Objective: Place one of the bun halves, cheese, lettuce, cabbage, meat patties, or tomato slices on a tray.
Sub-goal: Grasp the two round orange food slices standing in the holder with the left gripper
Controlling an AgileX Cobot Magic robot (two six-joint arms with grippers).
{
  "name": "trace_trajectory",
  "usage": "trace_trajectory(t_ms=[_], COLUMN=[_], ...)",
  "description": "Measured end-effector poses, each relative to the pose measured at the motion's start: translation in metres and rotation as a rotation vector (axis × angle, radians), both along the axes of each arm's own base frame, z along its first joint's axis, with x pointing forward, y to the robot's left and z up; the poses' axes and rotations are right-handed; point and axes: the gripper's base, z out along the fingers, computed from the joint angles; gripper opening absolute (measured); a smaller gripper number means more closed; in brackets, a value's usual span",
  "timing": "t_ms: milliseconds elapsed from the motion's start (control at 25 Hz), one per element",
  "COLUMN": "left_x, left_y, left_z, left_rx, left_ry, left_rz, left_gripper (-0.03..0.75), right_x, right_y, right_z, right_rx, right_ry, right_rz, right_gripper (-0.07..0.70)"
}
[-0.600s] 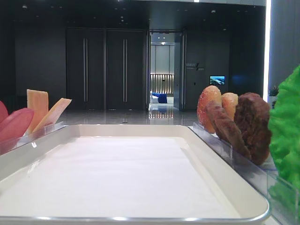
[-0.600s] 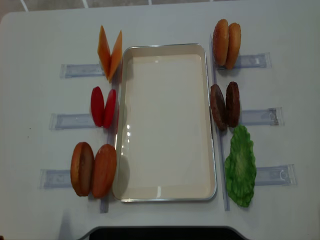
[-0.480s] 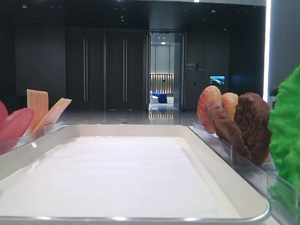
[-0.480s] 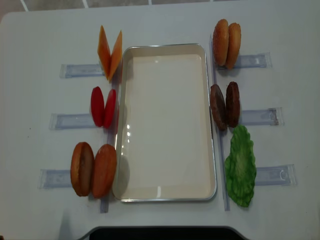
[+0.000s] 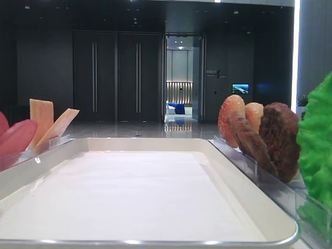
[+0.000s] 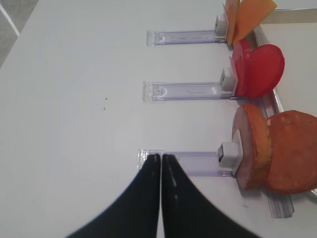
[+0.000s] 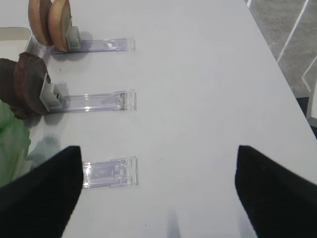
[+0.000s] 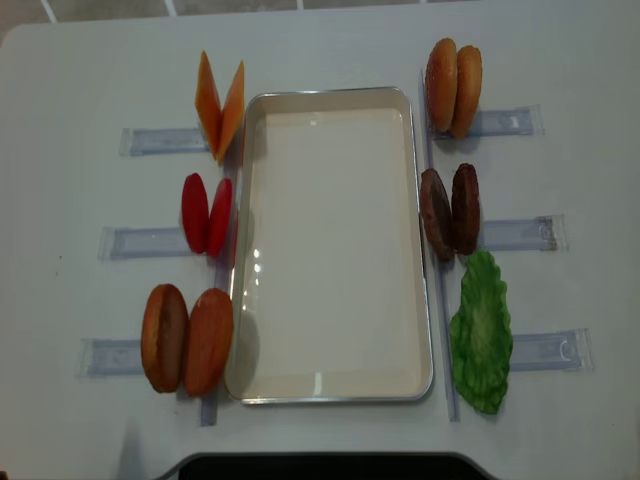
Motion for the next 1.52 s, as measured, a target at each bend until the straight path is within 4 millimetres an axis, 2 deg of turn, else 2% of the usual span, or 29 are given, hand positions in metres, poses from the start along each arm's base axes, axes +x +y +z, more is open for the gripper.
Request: trace_trajectory(t_ms=[880,1000,1160,1360,1400,1520], left_x=[0.0,0.0001,0.0002,0.0002,0.0002,0.0002], left_y=[-0.0002,-0.0008,-0.0018,-0.0018,-0.0018,-0.0018], left_z=[0.0,0.0,-0.0001,-0.0001,-0.0001,-0.0001], left_rx=[-0.002,-0.008,-0.014,-0.014,-0.014,-0.013], left_ry=[0.0,0.0,-0.001,-0.001,-0.001,0.0], left_rz=[-0.001,-0.006,-0.014,-0.015,-0.015,-0.015], left_gripper=[-0.001,0.024,0.174,0.489,0.53,0.572], right_x=[0.0,0.0,0.0,0.0,0.0,0.0], right_y=[0.0,0.0,0.0,0.0,0.0,0.0], right_z=[0.0,0.0,0.0,0.0,0.0,0.0], right_rx=[0.0,0.0,0.0,0.0,0.0,0.0], right_ry=[0.0,0.0,0.0,0.0,0.0,0.0], right_rz=[0.0,0.0,0.0,0.0,0.0,0.0], right_gripper=[0.591,0.591,0.591,0.591,0.591,0.591])
